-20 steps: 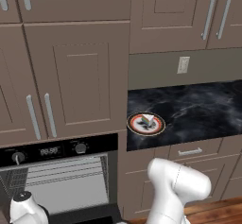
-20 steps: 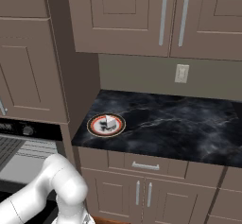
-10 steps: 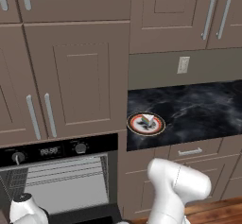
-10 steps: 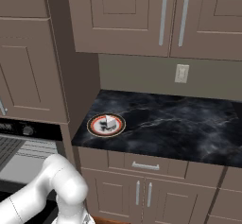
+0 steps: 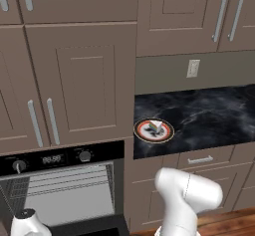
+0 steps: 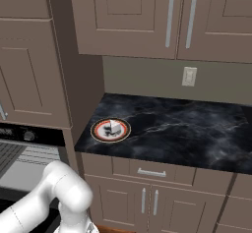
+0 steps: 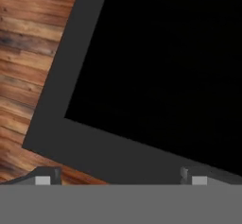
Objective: Take the baked cake out of the oven and place it on the plate for cooling. Then close the oven door.
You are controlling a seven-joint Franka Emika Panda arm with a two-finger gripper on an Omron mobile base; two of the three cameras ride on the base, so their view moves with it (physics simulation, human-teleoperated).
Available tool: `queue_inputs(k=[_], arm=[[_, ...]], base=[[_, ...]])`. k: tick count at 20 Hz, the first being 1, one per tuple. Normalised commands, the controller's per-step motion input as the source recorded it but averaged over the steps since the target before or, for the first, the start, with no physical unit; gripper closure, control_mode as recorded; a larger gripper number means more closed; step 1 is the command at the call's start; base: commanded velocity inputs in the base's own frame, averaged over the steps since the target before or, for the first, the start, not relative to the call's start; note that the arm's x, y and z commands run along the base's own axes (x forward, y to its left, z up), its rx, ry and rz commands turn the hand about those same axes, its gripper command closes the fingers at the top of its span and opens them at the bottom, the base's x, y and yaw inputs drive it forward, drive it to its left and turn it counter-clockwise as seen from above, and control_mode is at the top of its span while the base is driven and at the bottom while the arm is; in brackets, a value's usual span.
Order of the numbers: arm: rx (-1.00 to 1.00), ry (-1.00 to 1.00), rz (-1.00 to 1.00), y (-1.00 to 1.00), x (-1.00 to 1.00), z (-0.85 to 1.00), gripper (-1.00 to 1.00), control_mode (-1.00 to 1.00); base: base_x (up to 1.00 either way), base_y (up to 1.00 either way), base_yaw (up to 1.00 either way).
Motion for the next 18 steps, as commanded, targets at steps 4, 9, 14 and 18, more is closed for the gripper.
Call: queue_inputs(k=[4,9,14,18], arm=[[0.0,0.0,-0.08,0.0,-0.2,0.0,-1.0,-1.0],[-0.01,0.0,-0.08,0.0,-0.13,0.02,-1.0,-1.0],[0.0,-0.01,-0.08,-0.03,-0.21,0.05,-1.0,-1.0],[0.0,-0.01,-0.07,-0.12,-0.23,0.07,-1.0,-1.0]], base=[[0.0,0.0,0.0],[0.0,0.0,0.0],[0.0,0.0,0.0],[0.0,0.0,0.0]])
